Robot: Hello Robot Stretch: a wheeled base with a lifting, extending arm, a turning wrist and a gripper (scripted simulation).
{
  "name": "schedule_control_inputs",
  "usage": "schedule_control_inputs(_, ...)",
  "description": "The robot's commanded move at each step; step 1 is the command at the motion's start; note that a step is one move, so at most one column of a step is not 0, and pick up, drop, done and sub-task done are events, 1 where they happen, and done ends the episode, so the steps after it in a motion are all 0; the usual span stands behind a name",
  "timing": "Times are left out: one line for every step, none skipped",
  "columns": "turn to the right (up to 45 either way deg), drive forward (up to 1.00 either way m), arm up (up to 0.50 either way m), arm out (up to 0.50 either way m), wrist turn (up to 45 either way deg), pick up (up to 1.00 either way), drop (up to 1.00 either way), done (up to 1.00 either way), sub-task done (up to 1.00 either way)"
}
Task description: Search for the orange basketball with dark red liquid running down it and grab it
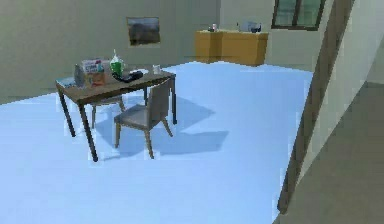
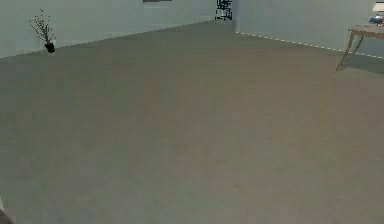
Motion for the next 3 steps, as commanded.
schedule_control_inputs(-45.0, 0.0, 0.0, 0.0, 0.0, 0.0, 0.0, 0.0, 0.0)
schedule_control_inputs(-18.0, 0.0, 0.0, 0.0, 0.0, 0.0, 0.0, 0.0, 0.0)
schedule_control_inputs(0.0, 1.0, 0.0, 0.0, 0.0, 0.0, 0.0, 0.0, 0.0)
